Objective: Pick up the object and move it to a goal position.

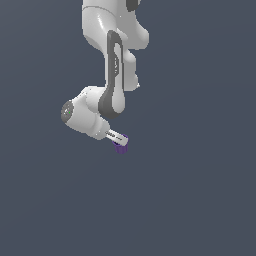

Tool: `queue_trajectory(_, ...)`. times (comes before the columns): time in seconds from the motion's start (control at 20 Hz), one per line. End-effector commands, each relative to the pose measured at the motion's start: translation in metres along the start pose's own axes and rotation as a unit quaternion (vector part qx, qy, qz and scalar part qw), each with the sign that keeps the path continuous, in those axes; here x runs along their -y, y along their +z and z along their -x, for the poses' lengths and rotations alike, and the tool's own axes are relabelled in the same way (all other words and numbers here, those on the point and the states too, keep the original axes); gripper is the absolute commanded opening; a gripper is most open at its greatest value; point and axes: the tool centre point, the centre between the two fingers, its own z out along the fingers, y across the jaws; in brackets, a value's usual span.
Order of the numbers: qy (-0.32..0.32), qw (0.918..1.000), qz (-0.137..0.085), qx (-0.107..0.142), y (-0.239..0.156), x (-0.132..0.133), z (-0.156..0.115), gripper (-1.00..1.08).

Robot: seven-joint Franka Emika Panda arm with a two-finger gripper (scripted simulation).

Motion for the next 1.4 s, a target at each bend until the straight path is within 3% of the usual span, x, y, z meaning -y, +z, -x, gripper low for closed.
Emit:
queue_trajectory(0.0,-0.009,0.9996,-0.012,-0.026,-0.010,0.008,-0.009,-1.00)
queue_trajectory(0.25,-0.032,0.9944,-0.043,-0.091,-0.036,0.026,-0.031,-1.00)
queue_trajectory(0.55,-0.064,0.9781,-0.085,-0.179,-0.077,0.050,-0.052,-1.00)
queue_trajectory(0.95,-0.103,0.9413,-0.137,-0.291,-0.137,0.076,-0.066,-1.00)
queue_trajectory(1.35,-0.131,0.9039,-0.175,-0.368,-0.183,0.092,-0.065,-1.00)
